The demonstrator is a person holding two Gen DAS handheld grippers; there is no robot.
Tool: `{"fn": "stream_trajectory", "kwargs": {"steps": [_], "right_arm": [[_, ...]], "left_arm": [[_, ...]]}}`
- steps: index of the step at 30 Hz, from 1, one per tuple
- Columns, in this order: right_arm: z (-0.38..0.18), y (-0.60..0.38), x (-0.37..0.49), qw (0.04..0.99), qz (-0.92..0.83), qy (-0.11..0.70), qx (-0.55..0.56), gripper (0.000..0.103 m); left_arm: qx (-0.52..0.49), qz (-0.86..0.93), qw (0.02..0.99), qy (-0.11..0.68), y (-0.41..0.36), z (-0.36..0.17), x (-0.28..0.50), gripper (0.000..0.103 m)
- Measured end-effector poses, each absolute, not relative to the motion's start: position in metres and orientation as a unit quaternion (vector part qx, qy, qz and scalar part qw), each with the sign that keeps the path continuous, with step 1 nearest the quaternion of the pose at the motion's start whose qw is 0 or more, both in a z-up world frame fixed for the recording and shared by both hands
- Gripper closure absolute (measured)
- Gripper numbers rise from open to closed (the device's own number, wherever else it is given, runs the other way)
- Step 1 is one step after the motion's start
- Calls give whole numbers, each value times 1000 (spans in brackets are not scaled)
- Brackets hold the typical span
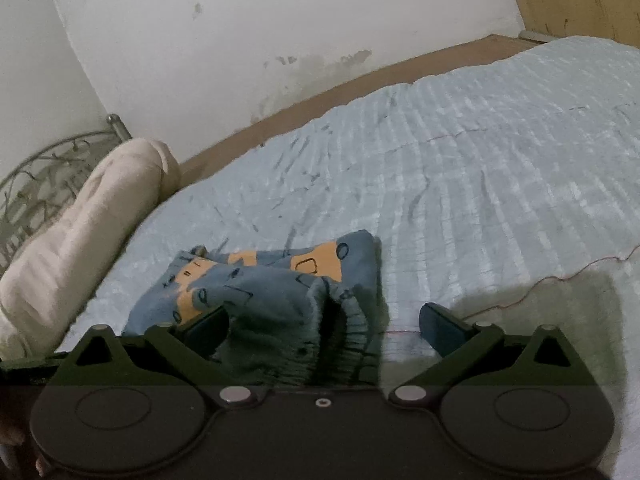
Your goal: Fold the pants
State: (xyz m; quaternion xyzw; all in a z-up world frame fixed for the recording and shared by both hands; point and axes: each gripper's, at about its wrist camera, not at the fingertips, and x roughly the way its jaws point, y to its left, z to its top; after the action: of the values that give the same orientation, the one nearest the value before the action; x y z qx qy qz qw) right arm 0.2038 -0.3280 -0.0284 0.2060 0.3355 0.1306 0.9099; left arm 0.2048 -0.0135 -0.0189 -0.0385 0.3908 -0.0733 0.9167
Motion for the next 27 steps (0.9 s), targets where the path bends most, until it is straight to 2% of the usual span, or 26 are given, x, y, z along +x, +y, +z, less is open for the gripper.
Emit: {"fn": "stream_trajectory", "kwargs": {"steps": [2,7,9,16,18,22,27], "right_arm": [[-29,-330,200,908,132,331,219,16],[-31,-332,192,905,135,332,229,46],[-32,-335,190,903,136,332,239,52],[-25,-325,181,911,123,325,223,69],[-20,-317,180,918,117,323,197,73],[-11,-306,175,930,113,314,155,75],[-5,-300,169,939,113,299,128,78]], "left_arm": [[-38,-79,915,393,-15,-18,203,1],[-60,-99,909,400,-15,-13,200,2],[-62,-100,911,396,-16,-11,197,9],[-71,-99,911,394,-16,-11,190,38],[-79,-102,910,394,-14,-10,188,54],[-76,-97,910,395,-15,-8,187,63],[-58,-90,915,389,-21,-3,183,80]]}}
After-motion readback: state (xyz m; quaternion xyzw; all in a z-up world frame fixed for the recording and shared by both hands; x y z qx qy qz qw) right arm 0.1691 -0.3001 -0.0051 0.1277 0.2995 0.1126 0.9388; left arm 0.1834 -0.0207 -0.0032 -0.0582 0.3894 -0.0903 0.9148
